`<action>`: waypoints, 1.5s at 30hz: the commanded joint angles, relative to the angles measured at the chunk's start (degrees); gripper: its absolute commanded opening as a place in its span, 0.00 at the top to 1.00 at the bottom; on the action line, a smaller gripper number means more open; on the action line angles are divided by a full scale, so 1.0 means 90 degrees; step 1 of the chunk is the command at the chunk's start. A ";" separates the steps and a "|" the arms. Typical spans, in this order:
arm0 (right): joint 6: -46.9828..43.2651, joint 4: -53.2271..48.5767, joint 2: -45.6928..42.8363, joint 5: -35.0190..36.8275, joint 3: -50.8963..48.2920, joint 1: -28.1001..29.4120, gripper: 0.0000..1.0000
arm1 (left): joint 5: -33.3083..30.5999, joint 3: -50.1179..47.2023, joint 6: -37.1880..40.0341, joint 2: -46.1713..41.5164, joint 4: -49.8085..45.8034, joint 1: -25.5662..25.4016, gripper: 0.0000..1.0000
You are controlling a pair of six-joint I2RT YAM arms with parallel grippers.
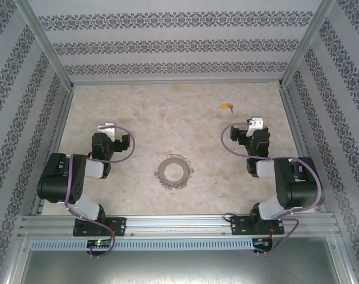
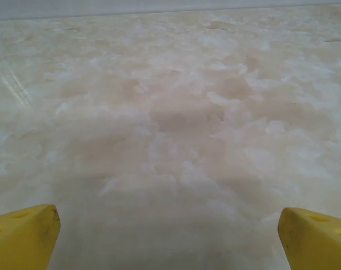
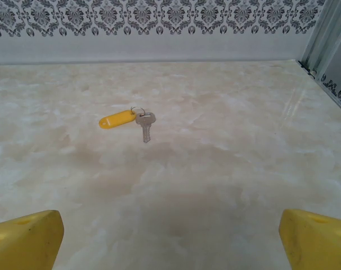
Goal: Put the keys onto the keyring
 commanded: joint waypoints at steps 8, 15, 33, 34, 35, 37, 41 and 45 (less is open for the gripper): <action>0.0024 0.0196 0.0067 0.0049 -0.0064 0.0019 0.02 | -0.0045 0.0034 -0.0023 -0.0048 0.0258 0.0072 0.00; 0.0024 0.0186 0.0071 0.0049 -0.0064 0.0019 0.02 | -0.0043 0.0034 -0.0023 -0.0047 0.0258 0.0068 0.00; 0.0016 0.0186 0.0063 0.0037 -0.0062 0.0008 0.02 | -0.0075 0.0053 -0.0037 -0.0043 0.0221 0.0077 0.00; -0.0002 0.0195 0.0059 0.0070 -0.0073 0.0029 0.02 | -0.0094 0.0053 -0.0038 -0.0054 0.0224 0.0071 0.00; 0.0000 0.0151 0.0018 0.0083 -0.0028 0.0045 0.02 | -0.0106 0.0093 -0.0042 -0.0104 0.0112 0.0070 0.00; -0.0132 -0.0549 -0.0288 0.0123 0.0235 0.0153 0.02 | 0.0001 0.0381 0.0012 -0.0500 -0.0747 0.0067 0.00; -0.0481 -0.2283 -0.1098 0.0683 0.0896 0.0615 0.02 | 0.0714 0.0951 0.0221 -0.1394 -0.2431 -0.0012 0.00; 0.0314 -0.3441 -0.1477 0.1389 0.1657 0.0828 0.02 | 0.0871 0.1506 -0.0199 -0.2030 -0.3587 -0.0240 0.00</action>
